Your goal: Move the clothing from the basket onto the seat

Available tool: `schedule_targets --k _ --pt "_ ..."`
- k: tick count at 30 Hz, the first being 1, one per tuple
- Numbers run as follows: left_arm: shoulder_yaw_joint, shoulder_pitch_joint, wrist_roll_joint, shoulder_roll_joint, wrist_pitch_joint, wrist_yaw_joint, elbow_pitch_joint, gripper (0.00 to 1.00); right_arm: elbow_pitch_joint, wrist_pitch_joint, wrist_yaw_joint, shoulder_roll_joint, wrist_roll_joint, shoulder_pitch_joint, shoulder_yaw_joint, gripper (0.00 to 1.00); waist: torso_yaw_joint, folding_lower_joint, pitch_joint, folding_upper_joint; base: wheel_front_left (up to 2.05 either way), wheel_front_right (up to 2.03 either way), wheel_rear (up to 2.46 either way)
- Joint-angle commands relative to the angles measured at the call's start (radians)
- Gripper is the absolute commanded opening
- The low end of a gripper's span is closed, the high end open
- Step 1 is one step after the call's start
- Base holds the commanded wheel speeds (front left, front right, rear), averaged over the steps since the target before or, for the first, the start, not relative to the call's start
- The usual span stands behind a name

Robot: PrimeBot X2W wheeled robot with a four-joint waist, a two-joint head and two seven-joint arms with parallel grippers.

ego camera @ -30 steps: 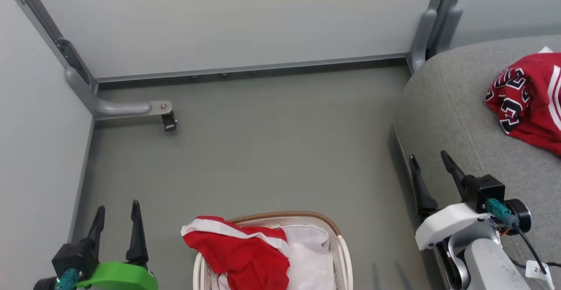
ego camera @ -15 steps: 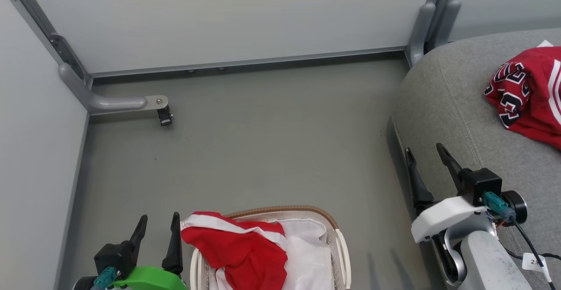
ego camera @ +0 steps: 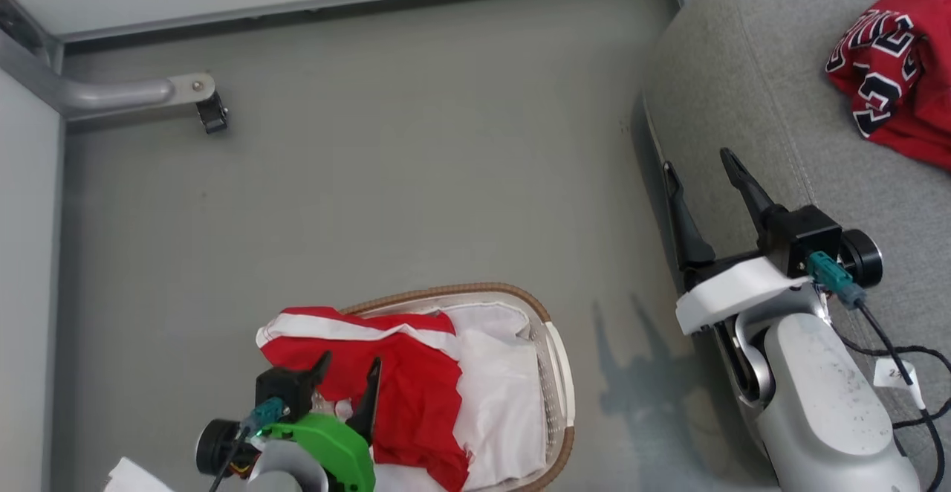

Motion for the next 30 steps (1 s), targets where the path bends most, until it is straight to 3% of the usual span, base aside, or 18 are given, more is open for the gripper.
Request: schedule_targets --k 1,12,20,30 --pt "-0.024 -0.047 -0.009 0.0 0.0 -0.003 0.025 1.0 -0.009 -0.002 -0.001 -0.003 0.002 -0.02 0.004 1.0 -0.065 0.0001 0.115 0.0 0.0 0.0 0.0" --pt "-0.215 -0.236 -0.088 0.008 0.004 -0.003 0.257 1.0 -0.064 -0.002 -0.001 -0.002 0.033 -0.114 0.056 1.0 -0.154 0.0001 0.306 0.0 0.0 0.0 0.0" --pt "-0.363 -0.331 -0.124 0.031 0.068 -0.001 0.38 1.0 -0.108 -0.002 -0.001 -0.002 0.059 -0.135 0.064 1.0 -0.221 0.0001 0.415 0.0 0.0 0.0 0.0" --pt "-0.452 -0.425 -0.149 0.047 0.096 -0.001 0.475 1.0 -0.149 -0.002 -0.001 -0.002 0.084 -0.141 0.054 1.0 -0.275 0.0001 0.504 0.0 0.0 0.0 0.0"
